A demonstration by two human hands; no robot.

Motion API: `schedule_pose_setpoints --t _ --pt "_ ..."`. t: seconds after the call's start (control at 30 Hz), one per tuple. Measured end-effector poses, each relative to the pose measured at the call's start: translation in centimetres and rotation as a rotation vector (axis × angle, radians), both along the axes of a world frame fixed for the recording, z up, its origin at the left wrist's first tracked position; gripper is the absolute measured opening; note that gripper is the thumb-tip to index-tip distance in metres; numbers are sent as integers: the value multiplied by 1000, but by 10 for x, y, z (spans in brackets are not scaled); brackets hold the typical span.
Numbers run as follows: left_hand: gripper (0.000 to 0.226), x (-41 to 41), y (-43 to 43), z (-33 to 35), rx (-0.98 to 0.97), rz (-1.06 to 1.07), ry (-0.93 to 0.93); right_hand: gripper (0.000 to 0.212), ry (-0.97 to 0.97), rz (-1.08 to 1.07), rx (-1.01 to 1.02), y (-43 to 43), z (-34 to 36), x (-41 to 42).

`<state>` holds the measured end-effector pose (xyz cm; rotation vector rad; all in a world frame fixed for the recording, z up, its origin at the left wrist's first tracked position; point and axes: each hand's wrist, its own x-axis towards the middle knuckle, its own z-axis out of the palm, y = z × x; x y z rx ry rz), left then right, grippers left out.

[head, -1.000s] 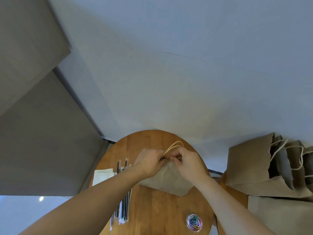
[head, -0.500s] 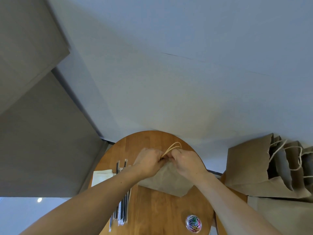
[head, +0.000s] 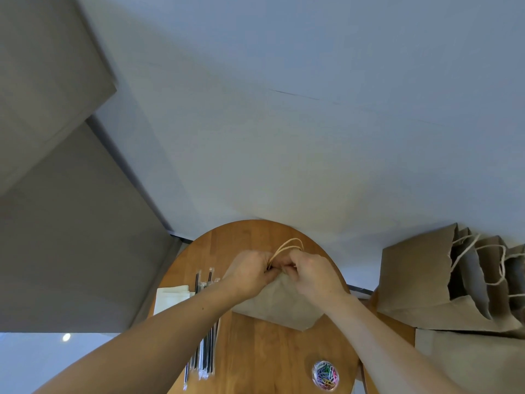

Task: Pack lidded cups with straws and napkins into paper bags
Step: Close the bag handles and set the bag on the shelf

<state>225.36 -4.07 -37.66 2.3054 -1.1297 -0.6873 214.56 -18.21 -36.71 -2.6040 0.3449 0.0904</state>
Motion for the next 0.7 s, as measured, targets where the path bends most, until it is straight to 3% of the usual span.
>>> schedule_pose_setpoints --t 0.13,0.43,0.7 --pt "6 1 2 2 -6 21 39 19 -50 -26 -18 2 -3 -4" --pt "13 1 4 3 -44 -1 -26 16 -169 52 -51 8 -1 2" --pt "15 -3 5 2 -42 13 -54 23 21 78 -85 3 0 5"
